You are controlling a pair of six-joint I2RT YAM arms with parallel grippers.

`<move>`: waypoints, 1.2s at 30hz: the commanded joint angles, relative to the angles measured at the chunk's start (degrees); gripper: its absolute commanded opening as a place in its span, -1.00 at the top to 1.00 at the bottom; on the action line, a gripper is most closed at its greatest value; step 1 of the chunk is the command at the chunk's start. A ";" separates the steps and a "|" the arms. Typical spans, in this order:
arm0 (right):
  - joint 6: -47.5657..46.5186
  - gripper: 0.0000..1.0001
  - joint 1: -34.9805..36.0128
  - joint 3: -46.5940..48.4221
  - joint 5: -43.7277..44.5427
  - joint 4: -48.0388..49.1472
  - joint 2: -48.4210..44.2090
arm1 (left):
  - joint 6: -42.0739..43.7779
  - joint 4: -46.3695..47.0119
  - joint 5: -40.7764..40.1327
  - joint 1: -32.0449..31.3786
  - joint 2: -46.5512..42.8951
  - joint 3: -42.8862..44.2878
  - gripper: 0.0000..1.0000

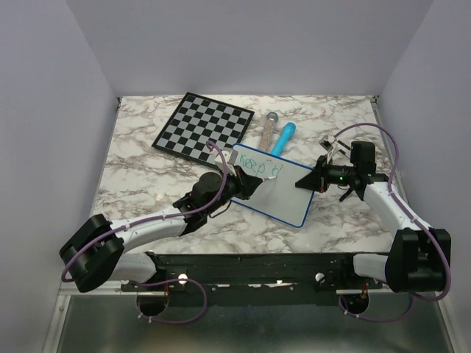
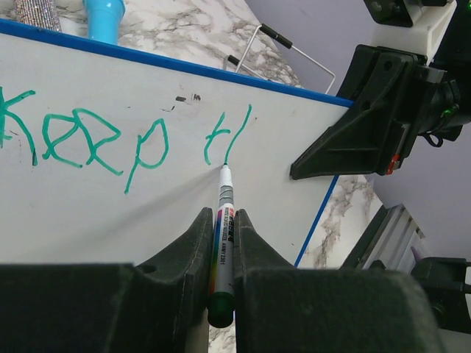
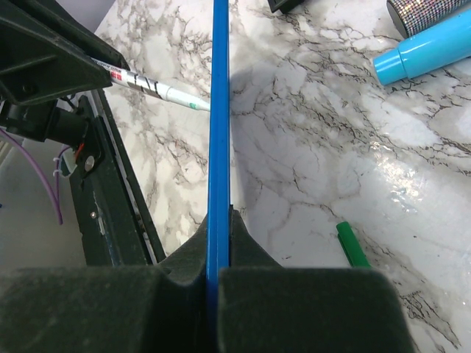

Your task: Write a sentence on the whiteboard

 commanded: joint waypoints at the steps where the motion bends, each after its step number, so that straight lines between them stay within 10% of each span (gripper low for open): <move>1: -0.66 0.99 0.30 1.46 -0.59 1.36 -1.15 | -0.41 -0.98 1.26 0.29 -1.01 -0.89 1.00; 36: -0.66 0.99 0.30 1.46 -0.67 1.27 -1.24 | 0.73 0.69 1.88 0.82 2.33 4.65 1.00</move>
